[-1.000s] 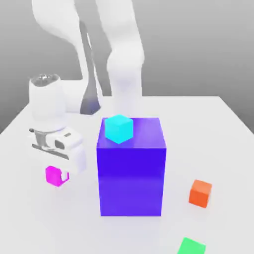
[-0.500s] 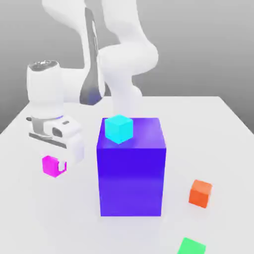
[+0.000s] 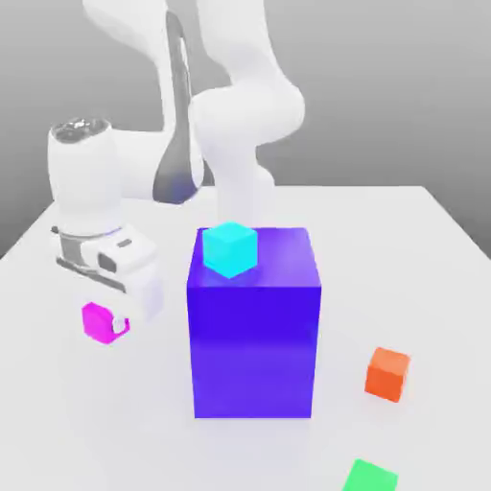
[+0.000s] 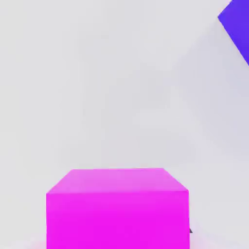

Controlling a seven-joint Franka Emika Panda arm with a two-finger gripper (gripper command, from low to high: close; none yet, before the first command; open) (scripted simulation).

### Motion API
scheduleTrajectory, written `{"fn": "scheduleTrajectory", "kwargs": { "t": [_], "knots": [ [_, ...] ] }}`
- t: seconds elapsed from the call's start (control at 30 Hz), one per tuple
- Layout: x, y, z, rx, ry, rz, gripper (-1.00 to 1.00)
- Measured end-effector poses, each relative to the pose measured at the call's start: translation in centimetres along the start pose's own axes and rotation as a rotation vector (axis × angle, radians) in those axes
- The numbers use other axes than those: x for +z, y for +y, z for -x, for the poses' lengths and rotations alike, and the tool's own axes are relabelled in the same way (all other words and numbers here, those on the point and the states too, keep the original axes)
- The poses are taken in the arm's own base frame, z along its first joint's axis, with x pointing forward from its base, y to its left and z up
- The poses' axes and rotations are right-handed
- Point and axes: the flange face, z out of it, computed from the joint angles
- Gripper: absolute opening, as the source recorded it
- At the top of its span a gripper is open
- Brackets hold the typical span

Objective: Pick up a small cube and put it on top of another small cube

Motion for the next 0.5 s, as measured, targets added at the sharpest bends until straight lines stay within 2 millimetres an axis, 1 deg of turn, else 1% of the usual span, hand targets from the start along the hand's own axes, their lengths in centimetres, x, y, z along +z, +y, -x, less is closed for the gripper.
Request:
{"fn": "scheduleTrajectory", "kwargs": {
  "t": [0.07,0.13,0.23,0.3,0.37,0.43,0.5],
  "knots": [
    [-0.9,3.4,-0.9,0.025,-0.009,0.002,-1.0],
    [-1.8,7.0,-2.4,0.047,-0.013,0.009,-1.0],
    [-3.2,12.2,-5.9,0.073,-0.006,0.028,-1.0],
    [-4.1,15.6,-9.0,0.085,0.007,0.042,-1.0],
    [-4.8,18.4,-12.8,0.087,0.024,0.051,-1.0],
    [-5.1,20.6,-16.9,0.072,0.037,0.049,-1.0],
    [-5.2,22.4,-21.3,0.052,0.051,0.043,-1.0]
  ]
}}
